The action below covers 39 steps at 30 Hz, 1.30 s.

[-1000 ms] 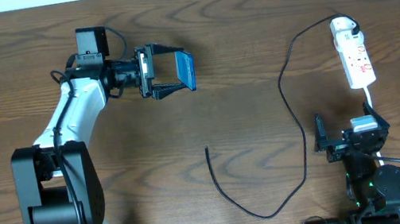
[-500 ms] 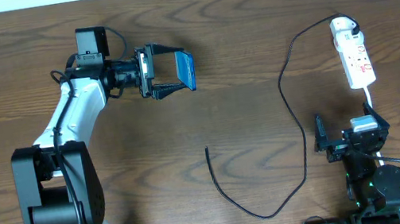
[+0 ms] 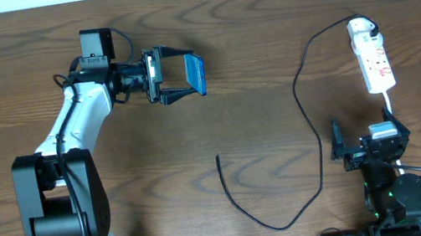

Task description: Plug charger to phone and switch on socket

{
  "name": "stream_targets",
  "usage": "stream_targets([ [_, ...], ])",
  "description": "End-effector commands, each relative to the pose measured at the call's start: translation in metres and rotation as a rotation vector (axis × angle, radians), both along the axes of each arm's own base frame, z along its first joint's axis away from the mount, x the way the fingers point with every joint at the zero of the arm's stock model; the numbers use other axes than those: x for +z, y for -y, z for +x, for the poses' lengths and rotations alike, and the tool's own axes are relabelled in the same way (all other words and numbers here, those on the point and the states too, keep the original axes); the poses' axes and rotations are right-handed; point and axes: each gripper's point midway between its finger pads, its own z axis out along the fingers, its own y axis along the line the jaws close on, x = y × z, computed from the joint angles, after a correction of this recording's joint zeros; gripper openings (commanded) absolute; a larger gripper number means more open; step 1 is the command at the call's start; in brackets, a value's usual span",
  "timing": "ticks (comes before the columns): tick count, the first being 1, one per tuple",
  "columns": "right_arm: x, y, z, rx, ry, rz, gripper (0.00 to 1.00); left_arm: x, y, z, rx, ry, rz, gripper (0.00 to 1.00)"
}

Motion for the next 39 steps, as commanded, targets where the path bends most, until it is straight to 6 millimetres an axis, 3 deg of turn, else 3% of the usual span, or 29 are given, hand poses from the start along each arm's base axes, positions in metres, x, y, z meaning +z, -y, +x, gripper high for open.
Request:
stream_targets([
  [1, 0.000, 0.001, 0.000, -0.001, 0.002, -0.014, 0.99, 0.018, 0.002, -0.005, -0.026, 0.039, -0.037, 0.07],
  [24, 0.000, 0.001, 0.000, -0.001, 0.002, -0.014, 0.99, 0.017, 0.001, -0.004, -0.027, 0.074, -0.026, 0.08],
  [32, 0.000, 0.001, 0.000, -0.001, 0.002, -0.014, 0.99, 0.004, -0.003, 0.007, 0.000, 0.202, 0.073, 0.07],
  [36, 0.000, 0.001, 0.000, -0.001, 0.002, -0.014, 0.99, 0.005, -0.004, 0.014, -0.011, 0.351, 0.098, 0.08],
  [39, 0.000, 0.001, 0.000, -0.001, 0.002, -0.014, 0.99, 0.007, -0.004, 0.016, -0.011, 0.370, 0.099, 0.08],
])
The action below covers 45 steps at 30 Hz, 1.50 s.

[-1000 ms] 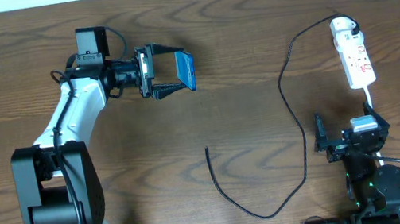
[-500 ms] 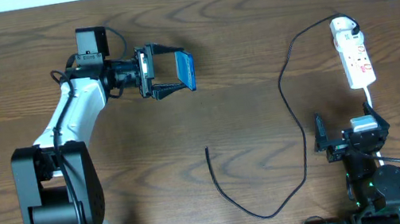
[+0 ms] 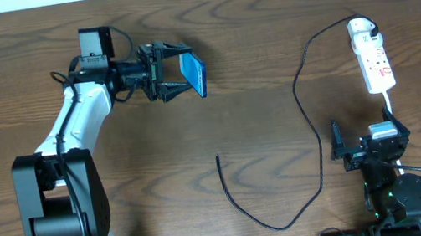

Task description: Plug charger to phone and switch on socket

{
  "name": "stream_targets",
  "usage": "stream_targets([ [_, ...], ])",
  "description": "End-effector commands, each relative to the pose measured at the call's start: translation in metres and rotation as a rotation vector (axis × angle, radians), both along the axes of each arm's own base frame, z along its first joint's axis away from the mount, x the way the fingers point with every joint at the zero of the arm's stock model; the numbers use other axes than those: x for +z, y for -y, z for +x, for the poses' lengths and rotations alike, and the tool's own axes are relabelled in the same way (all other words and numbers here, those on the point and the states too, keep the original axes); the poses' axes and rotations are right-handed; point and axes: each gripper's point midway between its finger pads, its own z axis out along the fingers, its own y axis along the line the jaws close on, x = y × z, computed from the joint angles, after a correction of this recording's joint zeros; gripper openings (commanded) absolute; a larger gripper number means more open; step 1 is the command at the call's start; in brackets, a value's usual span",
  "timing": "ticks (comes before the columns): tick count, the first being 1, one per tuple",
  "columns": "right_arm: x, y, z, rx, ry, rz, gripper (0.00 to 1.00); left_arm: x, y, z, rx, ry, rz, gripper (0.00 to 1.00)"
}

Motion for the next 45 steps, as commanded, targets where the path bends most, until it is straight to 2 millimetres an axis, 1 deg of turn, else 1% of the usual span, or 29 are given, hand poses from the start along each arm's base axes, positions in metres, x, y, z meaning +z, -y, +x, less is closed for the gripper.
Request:
stream_targets([
  [1, 0.000, 0.001, 0.000, -0.001, 0.002, -0.014, 0.99, 0.015, 0.001, 0.000, -0.024, 0.112, 0.001, 0.07],
  [7, 0.000, 0.001, 0.000, -0.001, 0.002, -0.014, 0.99, 0.016, 0.001, 0.001, -0.029, 0.143, 0.005, 0.08],
  [15, 0.000, 0.001, 0.000, -0.001, 0.002, -0.014, 0.99, 0.022, 0.001, 0.009, -0.035, 0.257, 0.018, 0.07],
  [19, 0.000, 0.001, 0.000, -0.001, 0.002, -0.014, 0.99, 0.021, -0.001, 0.014, -0.032, 0.317, 0.043, 0.08],
  [26, 0.000, 0.001, 0.000, -0.001, 0.002, -0.014, 0.99, 0.017, -0.003, 0.019, -0.031, 0.401, 0.095, 0.07],
  [35, 0.000, 0.001, 0.000, -0.001, 0.002, -0.014, 0.99, 0.005, -0.011, 0.032, 0.004, 0.485, 0.207, 0.08],
  [45, 0.000, 0.001, 0.000, -0.001, 0.002, -0.014, 0.99, -0.004, -0.020, 0.042, 0.039, 0.518, 0.296, 0.07],
])
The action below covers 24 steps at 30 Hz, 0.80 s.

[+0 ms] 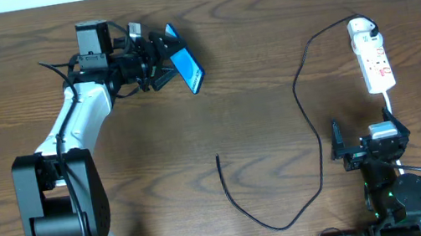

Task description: Plug charger to phone and switch on socket

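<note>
My left gripper [163,59] is at the far left of the table, shut on a blue phone [186,62], which sits tilted on a diagonal in its fingers. A black charger cable [318,152] runs from the white power strip [373,58] at the far right. It loops down across the table, and its free plug end [218,158] lies in the middle, well apart from the phone. My right gripper [336,142] rests folded at the near right beside the cable. Its jaws are too small to read.
The white lead of the power strip runs down past the right arm's base [399,194]. The left arm's base [58,201] stands at the near left. The table's front rail runs along the near edge.
The left wrist has turned. The phone, which stood nearly upright in the image, now lies diagonally, its upper end toward the far left. The cable, the power strip and the right arm are unchanged.
At first the left gripper held the blue phone level at the far left. Later it held the phone slightly turned. Now the phone is rotated further onto a diagonal. The cable and the right arm kept still throughout.
</note>
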{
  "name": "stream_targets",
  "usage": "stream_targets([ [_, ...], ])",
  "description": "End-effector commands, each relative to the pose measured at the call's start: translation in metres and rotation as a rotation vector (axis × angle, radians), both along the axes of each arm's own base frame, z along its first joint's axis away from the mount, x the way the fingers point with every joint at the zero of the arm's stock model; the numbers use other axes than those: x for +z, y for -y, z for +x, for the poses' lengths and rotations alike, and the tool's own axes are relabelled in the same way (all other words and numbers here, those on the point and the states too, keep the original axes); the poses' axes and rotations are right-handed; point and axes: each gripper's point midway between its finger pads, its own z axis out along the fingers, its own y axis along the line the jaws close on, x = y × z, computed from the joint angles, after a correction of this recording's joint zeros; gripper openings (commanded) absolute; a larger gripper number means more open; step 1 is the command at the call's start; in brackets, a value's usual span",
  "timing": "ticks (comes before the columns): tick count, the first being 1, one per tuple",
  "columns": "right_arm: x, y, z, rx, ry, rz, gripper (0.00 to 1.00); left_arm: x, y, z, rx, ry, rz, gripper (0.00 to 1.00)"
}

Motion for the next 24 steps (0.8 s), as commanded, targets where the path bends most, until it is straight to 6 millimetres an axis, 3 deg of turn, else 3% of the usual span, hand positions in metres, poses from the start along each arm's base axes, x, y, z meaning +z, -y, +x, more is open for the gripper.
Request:
stream_targets([
  [1, 0.000, 0.001, 0.000, -0.001, 0.001, -0.014, 0.99, 0.010, -0.004, 0.005, 0.019, 0.067, 0.042, 0.08],
  [24, 0.000, 0.001, 0.000, -0.001, 0.004, -0.014, 0.99, 0.005, -0.015, 0.020, 0.191, -0.078, 0.020, 0.07],
])
